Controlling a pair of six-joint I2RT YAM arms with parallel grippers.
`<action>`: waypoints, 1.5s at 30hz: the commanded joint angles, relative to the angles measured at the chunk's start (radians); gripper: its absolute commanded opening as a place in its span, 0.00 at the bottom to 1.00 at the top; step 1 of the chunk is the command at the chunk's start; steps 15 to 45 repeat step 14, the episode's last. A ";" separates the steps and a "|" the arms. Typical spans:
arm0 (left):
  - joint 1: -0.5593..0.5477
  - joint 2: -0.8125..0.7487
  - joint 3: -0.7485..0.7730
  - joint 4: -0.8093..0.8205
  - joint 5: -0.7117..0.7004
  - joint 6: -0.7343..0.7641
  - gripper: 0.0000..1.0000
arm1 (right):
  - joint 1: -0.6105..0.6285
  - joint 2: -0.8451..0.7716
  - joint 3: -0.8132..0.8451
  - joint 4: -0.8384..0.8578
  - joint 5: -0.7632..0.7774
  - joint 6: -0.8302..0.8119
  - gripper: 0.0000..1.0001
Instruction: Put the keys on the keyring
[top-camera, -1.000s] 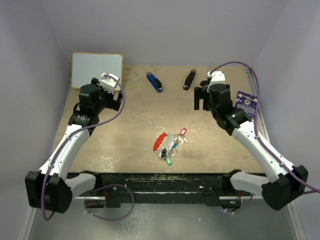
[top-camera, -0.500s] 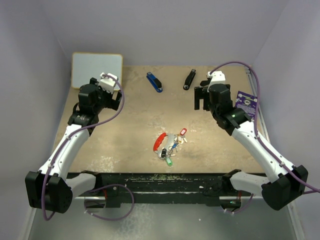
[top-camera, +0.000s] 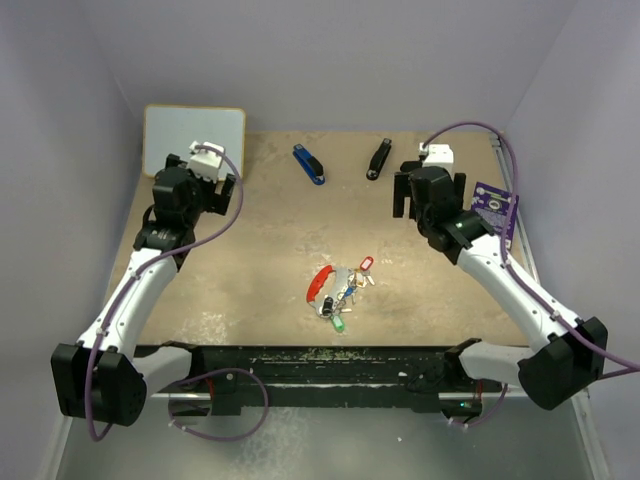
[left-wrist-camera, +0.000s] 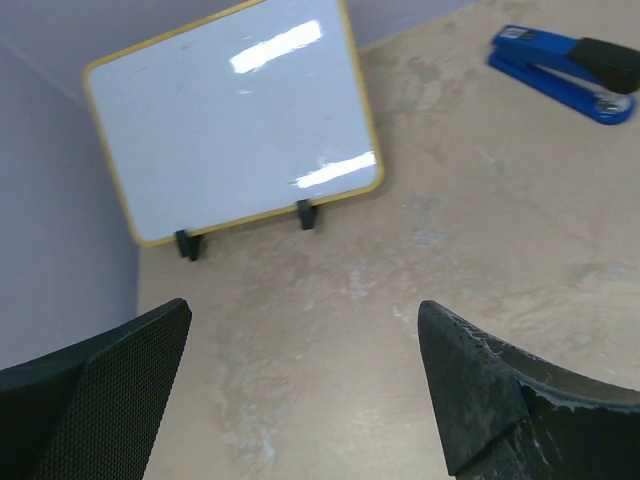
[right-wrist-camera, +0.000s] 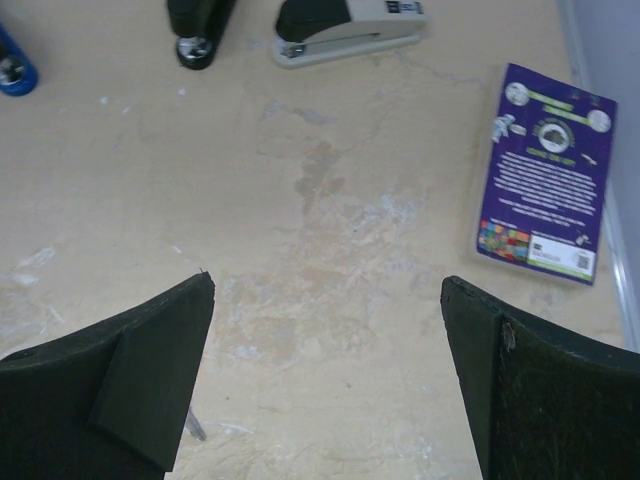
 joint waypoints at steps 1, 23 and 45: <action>0.035 -0.023 0.035 0.057 -0.161 0.000 0.98 | 0.000 -0.020 0.070 -0.042 0.194 0.065 1.00; 0.040 -0.016 0.015 0.038 0.006 -0.024 0.98 | 0.000 -0.041 0.053 -0.006 0.087 0.053 0.95; 0.040 -0.016 0.015 0.038 0.006 -0.024 0.98 | 0.000 -0.041 0.053 -0.006 0.087 0.053 0.95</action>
